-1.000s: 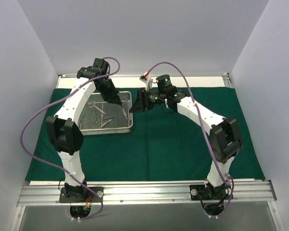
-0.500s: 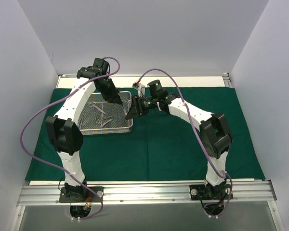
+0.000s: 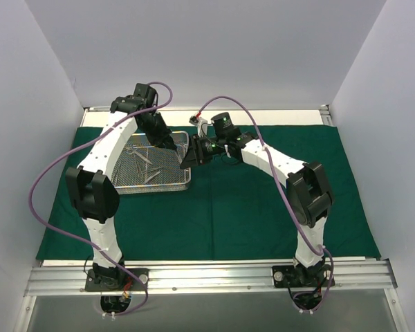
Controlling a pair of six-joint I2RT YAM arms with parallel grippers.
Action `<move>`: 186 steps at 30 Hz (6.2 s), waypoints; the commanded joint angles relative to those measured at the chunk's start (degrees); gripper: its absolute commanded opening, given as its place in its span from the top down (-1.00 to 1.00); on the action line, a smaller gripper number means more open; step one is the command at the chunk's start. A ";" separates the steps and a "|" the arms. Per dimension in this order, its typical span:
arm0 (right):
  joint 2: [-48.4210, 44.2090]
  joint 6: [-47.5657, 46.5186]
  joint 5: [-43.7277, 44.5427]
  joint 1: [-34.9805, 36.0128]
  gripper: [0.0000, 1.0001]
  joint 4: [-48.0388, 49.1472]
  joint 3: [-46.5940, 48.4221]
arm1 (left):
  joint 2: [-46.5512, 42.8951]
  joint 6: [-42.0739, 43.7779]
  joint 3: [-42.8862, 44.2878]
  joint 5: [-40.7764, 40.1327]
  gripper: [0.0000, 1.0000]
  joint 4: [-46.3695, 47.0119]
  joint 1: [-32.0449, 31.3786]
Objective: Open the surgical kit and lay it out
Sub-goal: Place the medical item in the surgical kit, then pick up the medical item from the container, then place the medical item in the surgical kit.
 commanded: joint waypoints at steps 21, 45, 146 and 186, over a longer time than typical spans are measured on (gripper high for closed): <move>-2.23 3.94 4.90 -3.16 1.00 -2.53 0.01 | -6.88 5.76 -5.33 1.20 -0.88 8.54 1.08; -30.19 -28.54 54.30 -40.33 1.00 -36.81 -18.45 | -30.26 24.59 -35.48 6.11 -0.88 27.16 7.33; -28.52 -6.34 45.16 -12.40 -0.16 -24.15 -15.12 | 21.76 20.97 2.74 -24.12 0.52 4.67 14.36; -16.39 4.90 -11.09 -12.84 -0.27 2.46 -4.73 | -21.48 8.06 -34.61 45.92 0.95 50.72 -0.84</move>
